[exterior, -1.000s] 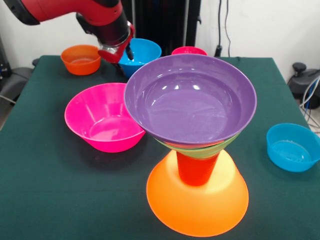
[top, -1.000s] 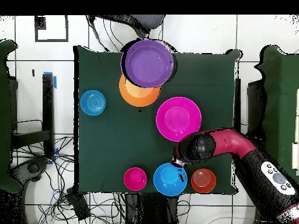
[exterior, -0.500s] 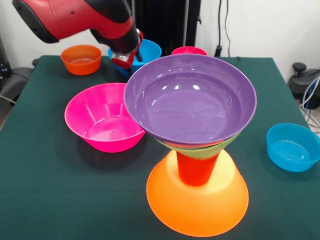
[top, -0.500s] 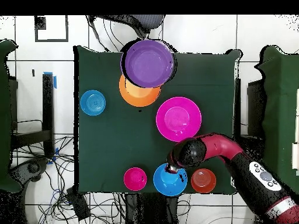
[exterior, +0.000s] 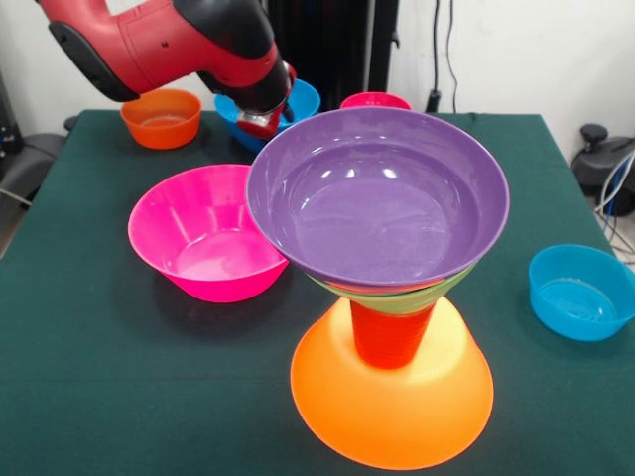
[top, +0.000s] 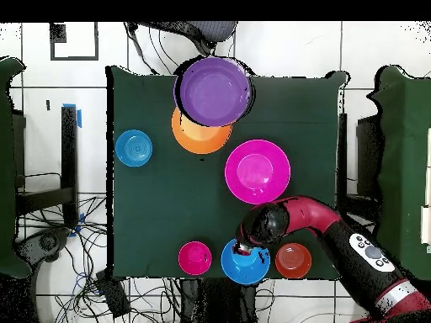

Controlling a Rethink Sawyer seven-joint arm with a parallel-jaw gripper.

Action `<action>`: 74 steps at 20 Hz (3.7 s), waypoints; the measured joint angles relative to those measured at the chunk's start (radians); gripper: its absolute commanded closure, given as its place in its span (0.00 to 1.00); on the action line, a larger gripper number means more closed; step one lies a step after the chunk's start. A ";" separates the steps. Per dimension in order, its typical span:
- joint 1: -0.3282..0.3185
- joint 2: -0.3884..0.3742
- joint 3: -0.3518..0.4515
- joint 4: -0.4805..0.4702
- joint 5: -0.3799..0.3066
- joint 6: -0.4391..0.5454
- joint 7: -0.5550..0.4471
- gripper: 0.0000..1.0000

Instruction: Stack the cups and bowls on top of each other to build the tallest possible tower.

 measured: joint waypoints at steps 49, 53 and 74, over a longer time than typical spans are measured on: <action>-0.146 -0.199 0.161 0.077 0.049 -0.019 0.000 1.00; -0.183 -0.263 0.224 0.079 0.100 -0.019 0.000 1.00; -0.197 -0.441 0.304 0.073 0.365 -0.254 0.056 1.00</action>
